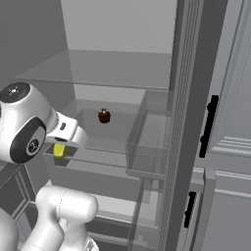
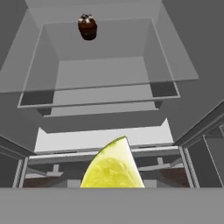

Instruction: Grab a lemon wedge from the fridge and one ice cube from the ice bowl, and put them in the glass of lemonade.

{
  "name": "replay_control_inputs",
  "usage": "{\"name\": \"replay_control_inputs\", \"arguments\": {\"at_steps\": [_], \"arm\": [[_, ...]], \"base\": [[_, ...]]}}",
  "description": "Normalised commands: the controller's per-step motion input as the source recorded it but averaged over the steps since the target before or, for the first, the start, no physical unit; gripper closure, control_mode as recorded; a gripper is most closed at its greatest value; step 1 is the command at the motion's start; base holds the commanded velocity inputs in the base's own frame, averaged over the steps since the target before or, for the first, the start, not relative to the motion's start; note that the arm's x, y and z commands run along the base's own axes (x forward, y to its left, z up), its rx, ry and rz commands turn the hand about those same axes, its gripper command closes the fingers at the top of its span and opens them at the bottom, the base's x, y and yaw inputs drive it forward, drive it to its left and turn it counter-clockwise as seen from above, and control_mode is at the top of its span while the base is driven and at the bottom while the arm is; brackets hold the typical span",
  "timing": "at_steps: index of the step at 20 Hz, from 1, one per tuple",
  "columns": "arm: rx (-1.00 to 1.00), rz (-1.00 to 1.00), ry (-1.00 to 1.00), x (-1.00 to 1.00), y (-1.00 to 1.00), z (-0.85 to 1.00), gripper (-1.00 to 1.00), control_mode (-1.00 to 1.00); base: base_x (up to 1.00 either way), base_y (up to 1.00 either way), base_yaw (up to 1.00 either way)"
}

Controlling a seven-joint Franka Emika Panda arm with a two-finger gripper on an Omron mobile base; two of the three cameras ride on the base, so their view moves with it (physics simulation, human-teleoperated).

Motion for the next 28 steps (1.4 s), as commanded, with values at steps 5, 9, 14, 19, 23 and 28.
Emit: {"name": "replay_control_inputs", "arguments": {"at_steps": [5,9,14,19,23,28], "arm": [[0.0,0.0,0.0,0.0,0.0,0.0,1.0,-1.0],[0.0,0.0,0.0,-0.01,0.0,0.0,1.0,1.0],[0.0,0.0,0.0,0.0,0.0,0.0,1.0,1.0],[0.0,0.0,0.0,0.0,0.0,0.0,1.0,1.0],[0.0,0.0,0.0,0.0,0.0,0.0,1.0,1.0],[0.0,0.0,0.0,0.0,0.0,0.0,1.0,1.0]], "base": [[0.0,0.0,0.0],[-0.42,-0.03,0.0],[-1.0,-0.11,-0.01],[-1.0,0.02,0.05],[-1.0,0.26,0.4],[-0.3,0.04,0.9]]}}
